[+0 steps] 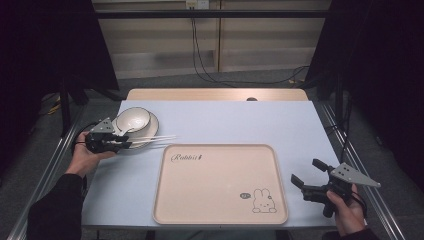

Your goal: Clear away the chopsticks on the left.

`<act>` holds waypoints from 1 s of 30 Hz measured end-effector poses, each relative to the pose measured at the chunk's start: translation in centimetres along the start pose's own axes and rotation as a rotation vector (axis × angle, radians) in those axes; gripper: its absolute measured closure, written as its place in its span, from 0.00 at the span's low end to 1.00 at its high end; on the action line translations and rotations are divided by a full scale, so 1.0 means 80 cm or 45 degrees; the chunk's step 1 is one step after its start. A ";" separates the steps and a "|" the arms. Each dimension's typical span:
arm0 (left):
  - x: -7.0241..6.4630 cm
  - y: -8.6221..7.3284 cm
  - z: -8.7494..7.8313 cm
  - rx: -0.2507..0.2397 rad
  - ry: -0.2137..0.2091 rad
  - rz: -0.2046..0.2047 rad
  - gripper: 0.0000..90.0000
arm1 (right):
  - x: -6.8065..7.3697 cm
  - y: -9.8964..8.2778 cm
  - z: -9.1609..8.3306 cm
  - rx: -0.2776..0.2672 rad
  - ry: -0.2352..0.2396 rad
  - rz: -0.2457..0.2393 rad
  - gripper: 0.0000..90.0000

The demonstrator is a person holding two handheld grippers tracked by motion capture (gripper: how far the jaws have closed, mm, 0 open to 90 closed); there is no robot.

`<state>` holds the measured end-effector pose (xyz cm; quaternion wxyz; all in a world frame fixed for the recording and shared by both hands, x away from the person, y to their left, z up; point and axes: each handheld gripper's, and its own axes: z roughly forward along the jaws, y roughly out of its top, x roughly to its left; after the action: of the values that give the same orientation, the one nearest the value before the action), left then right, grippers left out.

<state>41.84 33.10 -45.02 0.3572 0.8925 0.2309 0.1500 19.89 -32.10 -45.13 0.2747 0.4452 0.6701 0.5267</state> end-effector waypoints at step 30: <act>0.006 0.022 0.011 0.098 -0.185 -0.021 0.93 | 0.001 0.000 0.002 0.007 -0.003 0.029 0.01</act>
<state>43.16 31.71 -44.31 0.3398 0.9121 0.2175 0.0729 19.97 -31.94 -45.19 0.2683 0.4543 0.6659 0.5274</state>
